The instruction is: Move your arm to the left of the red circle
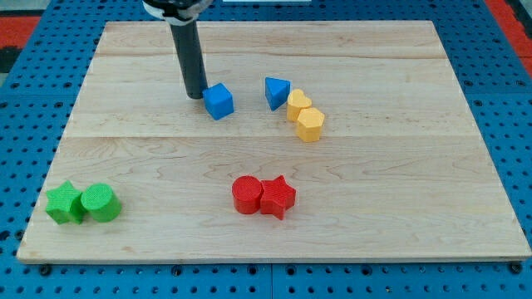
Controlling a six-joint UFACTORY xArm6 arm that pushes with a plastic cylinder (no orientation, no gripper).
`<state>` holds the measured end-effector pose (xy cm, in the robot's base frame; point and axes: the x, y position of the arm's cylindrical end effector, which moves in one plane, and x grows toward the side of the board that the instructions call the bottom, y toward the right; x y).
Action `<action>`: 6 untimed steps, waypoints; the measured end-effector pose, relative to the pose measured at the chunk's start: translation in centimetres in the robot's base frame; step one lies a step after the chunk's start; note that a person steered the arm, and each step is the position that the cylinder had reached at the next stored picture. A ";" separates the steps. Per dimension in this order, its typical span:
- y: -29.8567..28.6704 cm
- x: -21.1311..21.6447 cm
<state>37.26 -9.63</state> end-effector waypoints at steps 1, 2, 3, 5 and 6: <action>0.9 1.9; -0.9 2.0; -2.9 3.1; -2.3 2.7; -2.2 2.0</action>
<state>39.22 -11.83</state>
